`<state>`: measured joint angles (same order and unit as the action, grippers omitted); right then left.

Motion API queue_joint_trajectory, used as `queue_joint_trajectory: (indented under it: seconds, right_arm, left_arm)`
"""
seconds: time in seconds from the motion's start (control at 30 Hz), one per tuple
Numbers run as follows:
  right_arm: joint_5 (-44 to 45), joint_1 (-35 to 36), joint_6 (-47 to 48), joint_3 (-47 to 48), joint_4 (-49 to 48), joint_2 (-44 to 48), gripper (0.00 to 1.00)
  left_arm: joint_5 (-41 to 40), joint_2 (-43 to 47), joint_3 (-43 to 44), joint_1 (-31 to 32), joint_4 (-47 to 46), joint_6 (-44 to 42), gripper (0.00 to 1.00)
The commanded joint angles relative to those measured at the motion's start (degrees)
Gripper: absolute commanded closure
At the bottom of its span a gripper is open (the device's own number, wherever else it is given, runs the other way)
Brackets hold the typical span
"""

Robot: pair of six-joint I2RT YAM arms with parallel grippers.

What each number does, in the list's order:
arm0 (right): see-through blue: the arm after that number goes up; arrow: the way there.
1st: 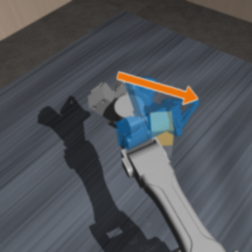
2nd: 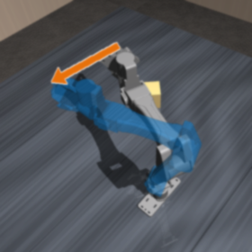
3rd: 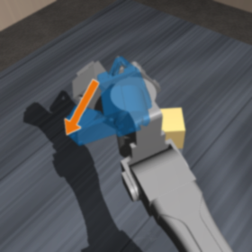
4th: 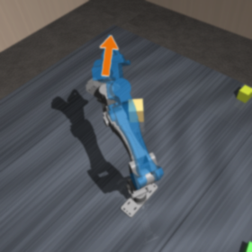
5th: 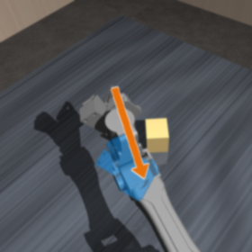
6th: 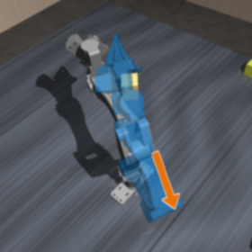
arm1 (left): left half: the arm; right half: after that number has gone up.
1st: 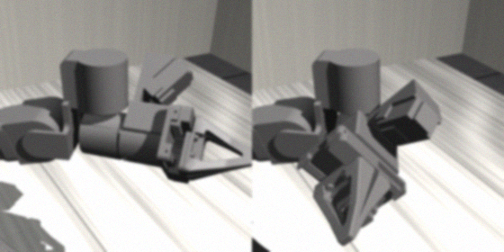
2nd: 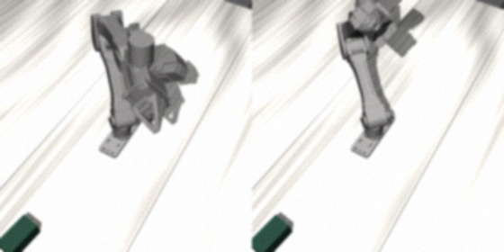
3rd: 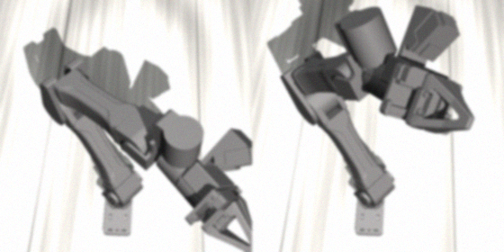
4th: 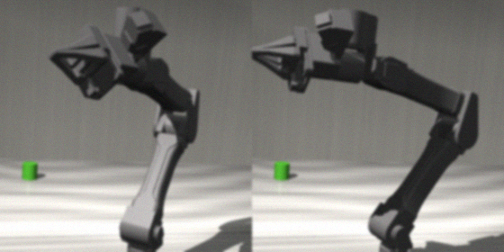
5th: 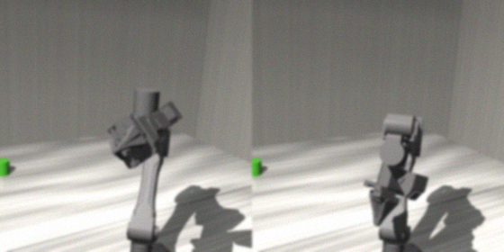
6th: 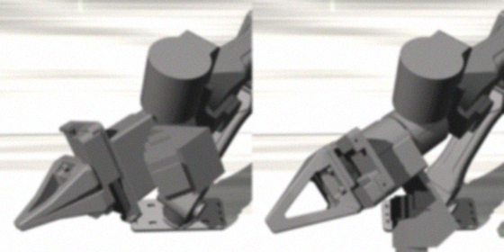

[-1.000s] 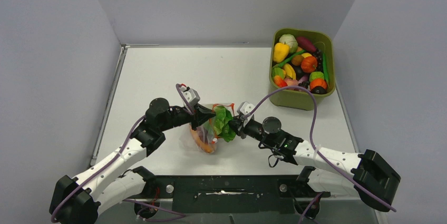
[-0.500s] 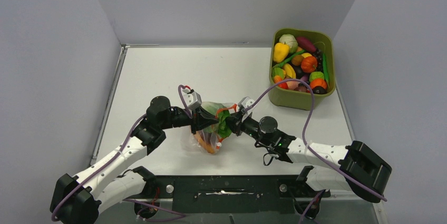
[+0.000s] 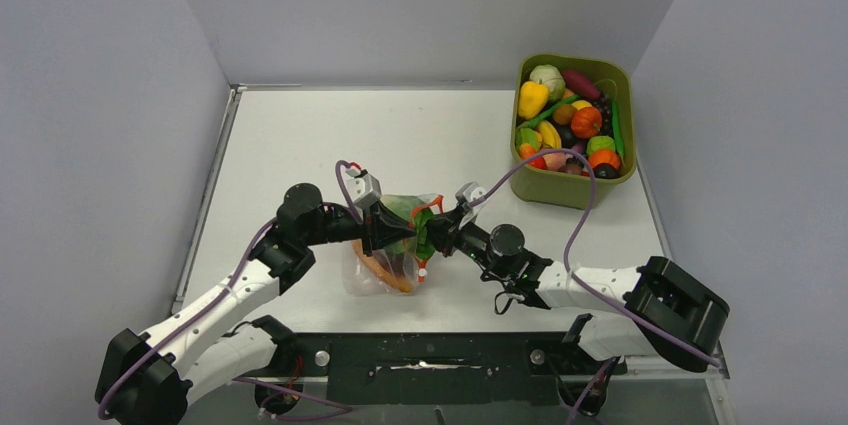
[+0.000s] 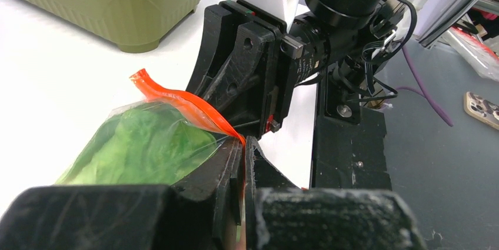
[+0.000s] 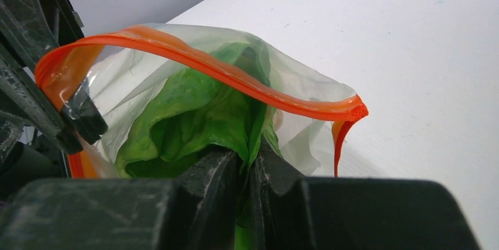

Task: Place the food in the zip-top bag and seal the zipper
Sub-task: Place the fake vegetable in the zipper food storage bag.

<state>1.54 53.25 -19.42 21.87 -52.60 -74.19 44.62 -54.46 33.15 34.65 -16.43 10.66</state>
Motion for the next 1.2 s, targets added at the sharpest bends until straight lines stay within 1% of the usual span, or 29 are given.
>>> queue_joint_trajectory:
  seconds: [0.0, 0.13, 0.2, 0.4, 0.5, 0.57, 0.7, 0.77, 0.83, 0.93, 1.03, 1.1, 1.17]
  right_arm:
    - [3.6, 1.1, -3.1, 2.1, -9.5, -3.0, 1.0]
    - [6.0, 1.0, -6.1, 1.0, -14.9, -6.2, 1.0]
    - [7.0, 1.1, -6.2, 1.1, -15.1, -7.1, 1.0]
    - [11.2, 1.0, -7.1, 1.2, -13.4, -8.2, 1.0]
    - [11.0, 0.8, -7.5, 1.4, -12.7, -8.6, 0.97]
    - [10.6, 1.0, -6.9, 2.1, -9.8, -8.0, 0.92]
    - [12.1, 0.9, -7.6, 4.6, 2.3, -2.2, 0.75]
    - [13.7, 0.9, -7.8, 6.6, 11.1, 1.7, 0.68]
    - [16.1, 0.9, -10.3, 9.1, 20.4, 5.4, 0.59]
    - [19.6, 0.5, -15.8, 14.7, 36.6, 9.5, 0.54]
    - [20.7, 0.5, -18.2, 20.9, 50.6, 11.4, 0.5]
    - [21.3, 0.5, -20.6, 22.9, 55.7, 12.5, 0.48]
    - [21.1, 0.5, -22.6, 23.3, 57.9, 13.7, 0.48]
  left_arm:
    - [2.6, 0.6, 0.1, -0.1, -8.2, 2.5, 1.0]
    - [3.7, 0.8, -1.5, -0.1, -16.6, 9.7, 1.0]
    - [4.2, 0.9, -2.2, -0.1, -18.5, 11.3, 1.0]
    - [4.0, 1.8, -4.3, -0.2, -18.3, 11.0, 1.0]
    - [3.8, 2.1, -4.6, -0.2, -18.4, 10.8, 1.0]
    - [3.0, 2.0, -4.0, -0.2, -15.4, 9.0, 1.0]
    - [-2.8, 2.2, -1.1, -0.3, -5.4, 2.9, 1.0]
    - [-6.2, 2.6, 0.2, -0.3, -2.7, 0.9, 1.0]
    - [-9.2, 2.9, 0.6, -0.5, -1.7, 0.3, 1.0]
    - [-11.7, 3.4, 1.1, -0.7, -2.3, 0.7, 1.0]
    - [-14.1, 3.8, 1.7, -0.8, -1.8, 1.3, 1.0]
    - [-16.1, 3.9, 2.4, -1.0, -0.6, 1.6, 1.0]
    - [-17.4, 4.6, 2.5, -1.0, -0.3, 2.5, 1.0]
